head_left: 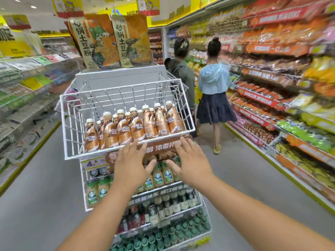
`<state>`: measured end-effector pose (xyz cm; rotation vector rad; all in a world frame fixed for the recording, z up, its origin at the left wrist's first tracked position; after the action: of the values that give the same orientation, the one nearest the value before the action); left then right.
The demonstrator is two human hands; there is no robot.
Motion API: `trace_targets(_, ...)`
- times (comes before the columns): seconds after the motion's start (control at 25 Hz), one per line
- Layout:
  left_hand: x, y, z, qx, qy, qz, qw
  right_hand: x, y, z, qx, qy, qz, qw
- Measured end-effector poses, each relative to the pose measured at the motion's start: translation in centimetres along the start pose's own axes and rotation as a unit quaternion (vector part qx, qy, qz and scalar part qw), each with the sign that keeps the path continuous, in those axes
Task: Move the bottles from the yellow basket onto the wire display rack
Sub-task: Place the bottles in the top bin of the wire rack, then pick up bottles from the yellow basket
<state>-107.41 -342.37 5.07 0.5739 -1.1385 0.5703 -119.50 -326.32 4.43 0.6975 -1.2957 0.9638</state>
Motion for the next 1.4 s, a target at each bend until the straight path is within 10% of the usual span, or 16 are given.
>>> trace_targets(0.76,-0.1,38.6,-35.2,-0.416,-0.087,-0.102,0.899,5.0,13.1,-53.6,-0.391,0.092,-0.069,0.913)
trace_targets(1.4,0.9,76.5,-66.7,-0.558,-0.133,-0.174,0.801,7.7,33.8,-95.8,-0.528,0.084,-0.078,0.841)
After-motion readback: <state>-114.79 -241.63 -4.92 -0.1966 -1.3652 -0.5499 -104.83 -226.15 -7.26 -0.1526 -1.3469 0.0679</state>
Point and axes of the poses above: each hand's wrist, its own z-axis towards the middle knuckle, its own x-axis out of the back of the hand, y = z × x, the point moved 5 cm from there along z, towards the middle knuckle, and after that the axes turned 13 degrees about x, right-handed, at the moved point
